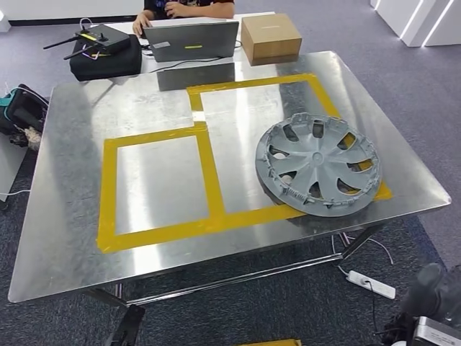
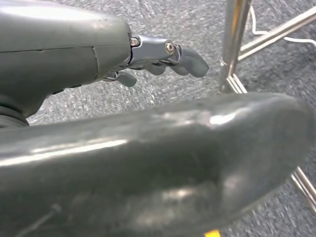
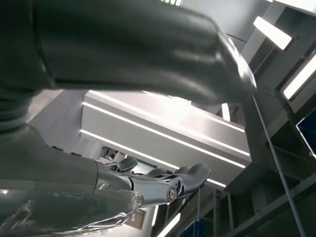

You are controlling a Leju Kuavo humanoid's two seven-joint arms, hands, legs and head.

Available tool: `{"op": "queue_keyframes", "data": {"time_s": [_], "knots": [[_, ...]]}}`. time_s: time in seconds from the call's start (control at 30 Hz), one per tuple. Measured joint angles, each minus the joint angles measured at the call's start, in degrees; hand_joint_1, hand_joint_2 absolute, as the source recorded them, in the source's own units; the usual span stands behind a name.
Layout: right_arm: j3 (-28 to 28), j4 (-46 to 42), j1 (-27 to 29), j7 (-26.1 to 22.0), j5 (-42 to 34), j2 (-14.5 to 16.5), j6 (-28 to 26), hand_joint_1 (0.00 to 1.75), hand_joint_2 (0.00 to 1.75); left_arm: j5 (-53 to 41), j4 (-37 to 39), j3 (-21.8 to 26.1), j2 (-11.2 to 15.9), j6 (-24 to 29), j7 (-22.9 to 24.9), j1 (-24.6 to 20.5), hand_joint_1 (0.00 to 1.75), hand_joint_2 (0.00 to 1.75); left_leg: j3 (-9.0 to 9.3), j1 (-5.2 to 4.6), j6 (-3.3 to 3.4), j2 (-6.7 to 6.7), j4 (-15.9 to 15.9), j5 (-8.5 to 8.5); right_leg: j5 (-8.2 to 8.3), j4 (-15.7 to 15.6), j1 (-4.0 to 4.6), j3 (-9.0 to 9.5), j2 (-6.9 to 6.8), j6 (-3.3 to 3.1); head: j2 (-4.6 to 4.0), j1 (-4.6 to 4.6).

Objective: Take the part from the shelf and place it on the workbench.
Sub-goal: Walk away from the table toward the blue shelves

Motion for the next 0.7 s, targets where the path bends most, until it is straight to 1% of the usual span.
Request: {"op": "queue_keyframes", "data": {"time_s": [0.07, 0.1, 0.13, 0.17, 0.2, 0.27, 0.3, 0.33, 0.37, 0.4, 0.43, 0.47, 0.5, 0.53, 0.57, 0.6, 0.63, 0.67, 0.7], "knots": [[0.2, 0.3, 0.0, 0.3, -0.3, -0.1, -0.1, 0.0, 0.0, 0.0, 0.0, 0.1, 0.1, 0.3, 0.6, 0.3, 0.0, 0.0, -0.02, 0.01, 0.16, 0.08, -0.1, 0.08, -4.55, 7.0, 0.07, -2.35, -0.02, 0.03, 0.0, 0.11], [0.3, 0.6, 0.0, 0.5, -0.5, -0.1, 0.0, 0.0, 0.0, 0.0, 0.0, 0.1, 0.2, 0.3, 0.8, 0.6, 0.0, 0.0, -0.12, -0.02, 0.15, 0.12, -0.1, 0.14, -6.14, 10.2, 0.08, -3.27, -0.02, 0.04, 0.0, 0.11], [0.3, 0.8, 0.0, 0.6, -0.6, -0.1, 0.0, 0.0, 0.0, 0.0, 0.0, 0.1, 0.2, 0.3, 0.8, 0.8, 0.0, 0.0, -0.25, -0.05, 0.11, 0.15, 0.0, 0.25, -6.77, 11.7, 0.1, -3.39, -0.02, 0.04, 0.0, 0.1], [0.4, 1.0, 0.0, 0.8, -0.7, -0.1, 0.0, 0.0, 0.0, 0.0, 0.0, 0.1, 0.3, 0.3, 0.9, 1.0, 0.0, 0.0, -0.41, -0.06, 0.02, 0.16, 0.0, 0.41, -6.35, 11.1, 0.11, -2.39, -0.03, 0.0, 0.0, 0.1], [0.5, 1.2, -0.1, 0.8, -0.7, -0.1, 0.0, 0.0, 0.0, 0.0, 0.0, 0.1, 0.3, 0.3, 0.9, 1.1, 0.0, 0.0, -0.58, -0.05, -0.13, 0.13, 0.0, 0.61, -5.14, 8.3, 0.11, -0.28, -0.03, -0.07, 0.0, 0.1], [0.7, 1.4, -0.4, 0.9, -0.7, -0.1, 0.1, 0.0, 0.0, 0.0, 0.0, 0.1, 0.2, 0.2, 0.9, 1.3, 0.0, 0.0, -0.9, -0.03, -0.65, 0.02, 0.1, 1.06, -2.8, 0.3, 0.2, 5.16, 0.0, -0.33, 0.0, 0.09], [0.9, 1.4, -0.6, 0.9, -0.6, -0.1, 0.2, 0.0, 0.0, 0.0, 0.0, 0.1, 0.2, 0.2, 0.9, 1.3, 0.0, 0.0, -0.96, -0.04, -0.98, -0.02, 0.1, 1.3, -2.13, -2.4, 0.3, 6.89, 0.08, -0.53, 0.0, 0.04], [1.0, 1.5, -0.7, 1.0, -0.4, -0.2, 0.2, 0.0, 0.0, -0.1, 0.0, 0.1, 0.2, 0.1, 0.9, 1.3, 0.0, 0.0, -0.99, -0.04, -1.33, -0.05, 0.2, 1.55, -1.92, -3.8, 0.44, 7.59, 0.18, -0.78, 0.0, 0.01], [1.2, 1.6, -0.8, 1.0, -0.2, -0.2, 0.2, 0.0, 0.0, -0.1, 0.0, 0.1, 0.1, 0.1, 0.9, 1.3, 0.0, 0.0, -0.98, -0.01, -1.7, -0.06, 0.2, 1.81, -1.72, -3.8, 0.62, 7.43, 0.28, -1.1, 0.0, -0.07], [1.2, 1.6, -0.8, 1.1, 0.1, -0.3, 0.2, 0.0, 0.0, -0.1, 0.0, 0.1, 0.1, 0.0, 0.9, 1.3, 0.0, 0.0, -1.0, 0.05, -2.05, -0.06, 0.1, 2.07, -1.49, -3.9, 0.62, 7.07, 0.31, -1.53, 0.0, -0.07], [1.3, 1.7, -0.8, 1.2, 0.3, -0.3, 0.2, 0.0, 0.0, -0.1, 0.0, 0.1, 0.1, -0.1, 0.9, 1.4, 0.0, 0.0, -1.15, 0.16, -2.45, -0.03, 0.2, 1.89, -1.21, -4.0, 0.59, 6.75, 0.24, -2.01, 0.0, -0.05], [1.3, 1.8, -0.9, 1.3, 0.4, -0.4, 0.2, 0.0, 0.0, -0.1, 0.0, 0.1, 0.1, -0.1, 0.9, 1.4, 0.0, 0.0, -1.53, 0.26, -2.88, 0.02, 1.0, 0.74, -0.76, -4.2, 0.51, 6.55, 0.14, -2.52, 0.0, -0.1], [1.4, 1.8, -0.9, 1.3, 0.5, -0.5, 0.2, 0.0, 0.0, -0.1, 0.0, 0.1, 0.1, -0.2, 0.9, 1.4, 0.0, 0.0, -2.26, 0.39, -3.29, 0.08, 2.8, -1.4, -0.2, -4.3, 0.39, 6.21, 0.02, -2.97, 0.0, -0.14], [1.5, 1.8, -1.0, 1.3, 0.6, -0.5, 0.2, 0.0, 0.0, -0.2, 0.0, 0.1, 0.1, -0.2, 0.8, 1.4, 0.0, 0.0, -3.23, 0.59, -3.7, 0.14, 5.8, -4.3, 0.32, -4.3, 0.34, 5.77, -0.07, -3.24, 0.0, -0.22], [1.6, 1.8, -1.0, 1.3, 0.7, -0.5, 0.2, 0.0, 0.0, -0.2, 0.0, 0.1, 0.1, -0.3, 0.8, 1.4, 0.0, 0.0, -4.34, 0.8, -4.05, 0.17, 9.7, -7.24, 0.85, -4.2, 0.33, 5.2, -0.11, -3.39, 0.0, -0.28], [1.7, 1.8, -1.0, 1.3, 0.7, -0.5, 0.1, 0.0, 0.0, -0.3, 0.0, 0.1, 0.1, -0.3, 0.8, 1.4, 0.0, 0.0, -5.17, 1.02, -4.33, 0.18, 13.3, -9.32, 1.36, -4.2, 0.31, 4.54, -0.16, -3.37, 0.0, -0.29], [1.7, 1.8, -1.0, 1.3, 0.8, -0.5, 0.1, 0.0, 0.0, -0.3, 0.0, 0.1, 0.0, -0.4, 0.8, 1.3, 0.0, 0.0, -5.34, 1.24, -4.56, 0.2, 15.7, -10.26, 1.82, -4.2, 0.29, 3.91, -0.2, -3.3, 0.0, -0.28], [1.7, 1.8, -1.0, 1.4, 0.9, -0.5, 0.1, 0.0, 0.0, -0.4, 0.0, 0.1, 0.0, -0.4, 0.8, 1.3, 0.0, 0.0, -4.53, 1.44, -4.74, 0.21, 16.1, -10.08, 2.27, -4.1, 0.24, 3.31, -0.23, -3.16, 0.0, -0.28], [1.7, 1.8, -1.0, 1.4, 0.9, -0.5, 0.0, 0.0, 0.0, -0.5, 0.0, 0.1, 0.0, -0.5, 0.8, 1.3, 0.0, 0.0, -2.64, 1.64, -4.9, 0.23, 14.4, -9.08, 2.67, -4.1, 0.14, 2.79, -0.24, -2.96, 0.0, -0.28]]}}
